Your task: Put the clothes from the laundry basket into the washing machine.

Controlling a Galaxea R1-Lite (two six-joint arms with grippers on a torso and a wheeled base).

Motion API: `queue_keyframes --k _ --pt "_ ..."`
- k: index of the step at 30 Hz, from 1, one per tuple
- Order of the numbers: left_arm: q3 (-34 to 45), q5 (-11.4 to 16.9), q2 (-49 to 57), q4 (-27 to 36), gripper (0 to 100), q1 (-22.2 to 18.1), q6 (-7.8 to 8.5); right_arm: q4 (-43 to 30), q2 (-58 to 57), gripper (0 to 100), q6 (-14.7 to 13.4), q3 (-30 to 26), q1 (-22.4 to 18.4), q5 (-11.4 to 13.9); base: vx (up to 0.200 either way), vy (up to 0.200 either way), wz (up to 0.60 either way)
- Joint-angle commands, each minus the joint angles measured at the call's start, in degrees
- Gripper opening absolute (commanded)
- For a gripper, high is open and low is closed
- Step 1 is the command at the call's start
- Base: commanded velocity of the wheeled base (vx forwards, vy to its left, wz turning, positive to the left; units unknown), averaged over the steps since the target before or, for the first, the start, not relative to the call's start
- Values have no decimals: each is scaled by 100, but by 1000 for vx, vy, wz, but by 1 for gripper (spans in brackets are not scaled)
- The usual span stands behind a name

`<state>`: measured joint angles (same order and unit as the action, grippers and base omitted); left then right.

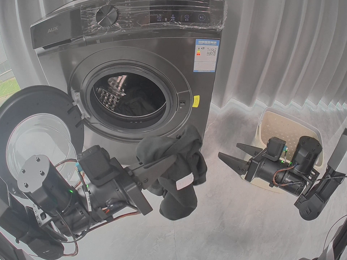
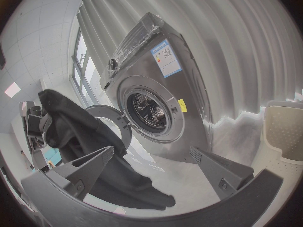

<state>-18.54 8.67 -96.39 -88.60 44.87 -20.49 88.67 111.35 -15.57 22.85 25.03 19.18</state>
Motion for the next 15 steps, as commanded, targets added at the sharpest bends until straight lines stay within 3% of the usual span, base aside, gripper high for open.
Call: queue_keyframes --k 1,4,6,7,8,11,12,14,15 --pt "-334 -506 -169 45 0 13 -16 1 -113 100 89 -202 -191 -10 0 0 0" --pt "-413 -840 -196 291 0 74 -95 10 -78 100 98 -210 -341 -2 0 0 0" --pt "-440 -867 -143 431 0 101 -289 1 -78 100 98 -210 -393 7 0 0 0" --pt "-440 -867 -143 440 0 101 -306 10 -78 100 98 -210 -393 7 0 0 0" --pt "-457 -884 -64 554 0 101 -552 10 -96 100 89 -210 -393 25 0 0 0" --pt "-554 -893 59 880 0 48 -781 10 -122 100 98 -175 -385 25 0 0 0" --pt "-554 -893 59 880 0 48 -781 10 -122 100 98 -175 -385 25 0 0 0" --pt "-695 -902 182 1293 0 21 -1080 10 -131 100 98 -228 -323 51 0 0 0" --pt "-730 -902 217 1354 0 21 -1132 10 -131 100 98 -237 -305 60 0 0 0"
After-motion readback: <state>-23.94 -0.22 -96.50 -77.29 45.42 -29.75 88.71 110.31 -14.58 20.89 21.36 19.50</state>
